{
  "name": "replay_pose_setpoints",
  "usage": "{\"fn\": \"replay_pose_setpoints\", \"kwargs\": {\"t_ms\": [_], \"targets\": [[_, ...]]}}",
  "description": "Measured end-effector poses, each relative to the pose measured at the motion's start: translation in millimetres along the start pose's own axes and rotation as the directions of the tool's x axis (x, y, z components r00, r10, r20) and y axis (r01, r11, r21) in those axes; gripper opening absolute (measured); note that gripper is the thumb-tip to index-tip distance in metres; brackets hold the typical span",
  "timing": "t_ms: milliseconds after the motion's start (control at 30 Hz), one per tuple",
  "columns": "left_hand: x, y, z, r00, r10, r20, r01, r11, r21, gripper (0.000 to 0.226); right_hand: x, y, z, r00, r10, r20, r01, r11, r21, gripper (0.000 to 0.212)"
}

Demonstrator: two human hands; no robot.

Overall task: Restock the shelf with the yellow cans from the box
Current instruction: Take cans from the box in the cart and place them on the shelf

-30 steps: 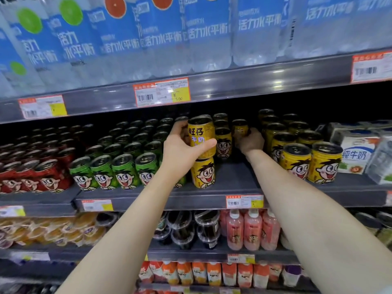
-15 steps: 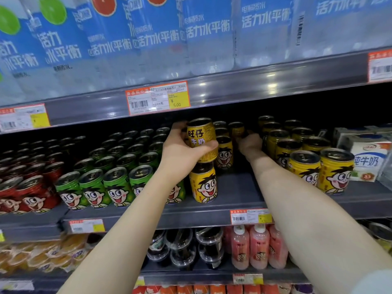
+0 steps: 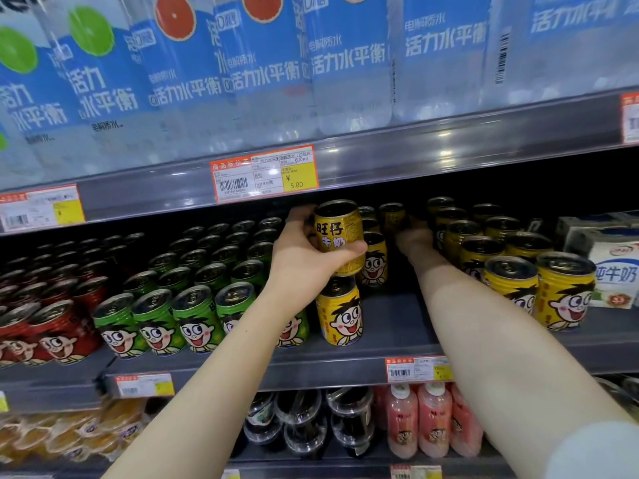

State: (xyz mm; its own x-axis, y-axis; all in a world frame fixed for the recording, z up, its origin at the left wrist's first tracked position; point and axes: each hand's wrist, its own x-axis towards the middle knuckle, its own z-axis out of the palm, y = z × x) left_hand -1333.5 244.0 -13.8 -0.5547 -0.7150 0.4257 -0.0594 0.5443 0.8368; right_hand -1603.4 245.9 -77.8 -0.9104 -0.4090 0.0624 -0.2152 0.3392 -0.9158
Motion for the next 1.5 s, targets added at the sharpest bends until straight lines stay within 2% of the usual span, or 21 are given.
{"fn": "replay_pose_setpoints", "kwargs": {"t_ms": [167, 233, 333, 467, 533, 600, 633, 700, 800, 933, 1033, 1100, 1233, 1400, 1500], "targets": [[-3.5, 3.6, 0.1, 1.0, 0.002, -0.004, -0.002, 1.0, 0.024, 0.08, -15.9, 1.2, -2.9, 0.992, 0.095, -0.085, -0.088, 0.993, 0.083, 0.036], [-5.3, 5.8, 1.7, 1.0, -0.005, -0.009, 0.005, 0.999, 0.032, 0.083, -27.6, -1.5, -1.4, 0.987, 0.141, -0.073, -0.129, 0.981, 0.148, 0.034], [-5.7, 10.6, 9.8, 1.0, -0.022, -0.001, 0.022, 0.998, 0.055, 0.074, -51.4, -14.0, -5.5, 0.976, 0.164, -0.144, -0.103, 0.928, 0.357, 0.032], [-4.2, 18.2, 21.8, 0.999, -0.035, 0.035, 0.03, 0.992, 0.12, 0.075, -92.7, -40.8, -27.0, 0.991, 0.127, -0.05, -0.08, 0.835, 0.544, 0.028], [-4.6, 21.4, 26.0, 0.999, -0.034, 0.038, 0.028, 0.989, 0.147, 0.079, -114.0, -48.8, -42.1, 0.994, 0.108, 0.024, -0.101, 0.79, 0.605, 0.034], [-6.1, 25.4, 29.6, 0.999, -0.036, 0.028, 0.031, 0.989, 0.146, 0.078, -140.3, -53.4, -59.6, 0.993, 0.022, 0.114, -0.094, 0.732, 0.675, 0.041], [-7.5, 28.4, 31.4, 0.999, -0.039, 0.019, 0.035, 0.989, 0.142, 0.078, -152.1, -53.9, -68.0, 0.989, -0.061, 0.137, -0.049, 0.732, 0.679, 0.038], [-9.9, 34.3, 35.3, 0.999, -0.044, 0.006, 0.043, 0.99, 0.132, 0.077, -168.4, -51.8, -81.9, 0.948, -0.241, 0.207, 0.076, 0.804, 0.59, 0.037], [-16.0, 40.1, 42.5, 0.999, -0.045, 0.021, 0.04, 0.985, 0.169, 0.074, -174.6, -48.6, -94.6, 0.923, -0.31, 0.228, 0.18, 0.871, 0.456, 0.049], [-23.1, 47.5, 46.3, 0.989, -0.033, 0.144, -0.006, 0.965, 0.263, 0.087, -170.1, -38.0, -97.5, 0.952, -0.263, 0.153, 0.165, 0.869, 0.467, 0.037], [-21.8, 50.0, 39.4, 0.971, 0.002, 0.238, -0.117, 0.873, 0.474, 0.098, -160.2, -22.7, -87.6, 0.981, -0.177, 0.082, 0.132, 0.912, 0.388, 0.053], [-21.7, 49.0, 32.5, 0.967, 0.013, 0.256, -0.164, 0.798, 0.579, 0.092, -150.6, -8.9, -78.6, 0.989, -0.141, 0.038, 0.12, 0.931, 0.344, 0.067], [-25.3, 42.9, 21.4, 0.967, 0.057, 0.25, -0.219, 0.69, 0.689, 0.077, -134.1, 9.3, -64.6, 0.995, -0.094, 0.024, 0.081, 0.941, 0.329, 0.057], [-24.3, 41.7, 14.8, 0.969, 0.011, 0.246, -0.199, 0.622, 0.757, 0.072, -111.8, 19.6, -43.6, 0.996, -0.084, 0.029, 0.069, 0.939, 0.337, 0.053], [-19.7, 42.6, 12.9, 0.97, 0.007, 0.242, -0.195, 0.616, 0.763, 0.071, -99.3, 18.6, -38.4, 0.997, -0.072, 0.008, 0.065, 0.941, 0.333, 0.06]]}}
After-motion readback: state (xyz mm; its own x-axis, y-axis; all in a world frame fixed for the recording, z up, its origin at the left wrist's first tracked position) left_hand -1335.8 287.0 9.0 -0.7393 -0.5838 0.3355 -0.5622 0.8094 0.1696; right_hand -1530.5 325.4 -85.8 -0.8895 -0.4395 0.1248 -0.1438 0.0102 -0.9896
